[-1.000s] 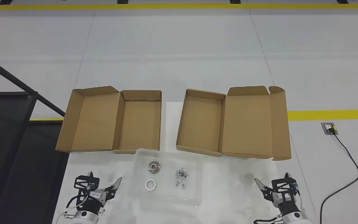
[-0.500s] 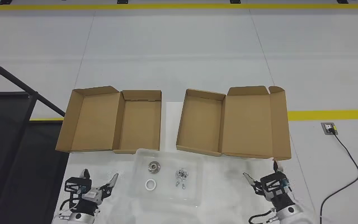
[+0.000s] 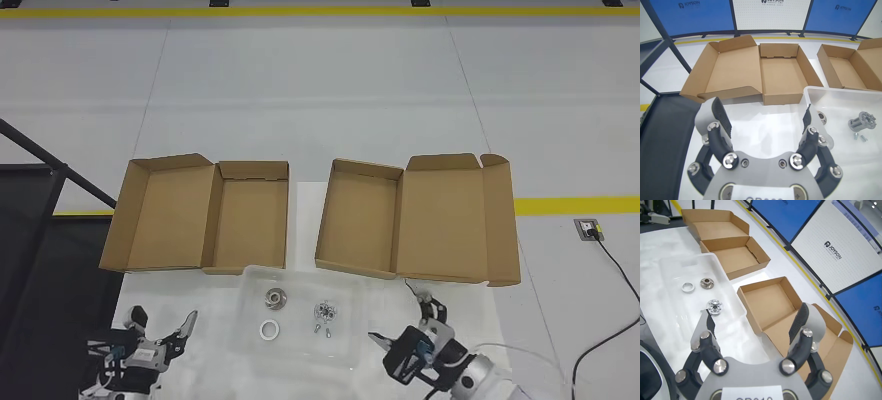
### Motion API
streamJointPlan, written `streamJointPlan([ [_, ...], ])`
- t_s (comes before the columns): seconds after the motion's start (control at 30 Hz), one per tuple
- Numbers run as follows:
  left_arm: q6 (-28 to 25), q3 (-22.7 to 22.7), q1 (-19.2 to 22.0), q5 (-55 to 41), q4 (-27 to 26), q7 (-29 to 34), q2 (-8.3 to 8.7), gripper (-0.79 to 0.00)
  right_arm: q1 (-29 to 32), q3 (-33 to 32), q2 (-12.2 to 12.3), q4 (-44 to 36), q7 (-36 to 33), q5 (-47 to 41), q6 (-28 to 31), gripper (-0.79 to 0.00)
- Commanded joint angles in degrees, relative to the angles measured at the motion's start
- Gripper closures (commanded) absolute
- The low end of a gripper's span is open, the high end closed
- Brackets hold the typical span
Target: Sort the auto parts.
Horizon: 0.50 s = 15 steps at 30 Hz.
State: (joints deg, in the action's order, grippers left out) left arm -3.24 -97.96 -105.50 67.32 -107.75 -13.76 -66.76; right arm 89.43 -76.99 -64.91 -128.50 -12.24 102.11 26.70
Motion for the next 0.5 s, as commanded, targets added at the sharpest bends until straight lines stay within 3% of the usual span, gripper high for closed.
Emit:
streamJointPlan([
  [0.0, 0.1, -0.3, -0.7, -0.1, -0.3, -0.3, -0.08, -0.785, -2.4, 2.9, -0.2, 0.1, -2.4, 1.1, 1.1, -0.785],
  [0.47, 0.1, -0.5, -1.1, 0.1, -0.4, -0.4, -0.12, -0.785, -3.0, 3.7, -0.2, 0.1, -3.1, 1.2, 1.8, -0.785],
])
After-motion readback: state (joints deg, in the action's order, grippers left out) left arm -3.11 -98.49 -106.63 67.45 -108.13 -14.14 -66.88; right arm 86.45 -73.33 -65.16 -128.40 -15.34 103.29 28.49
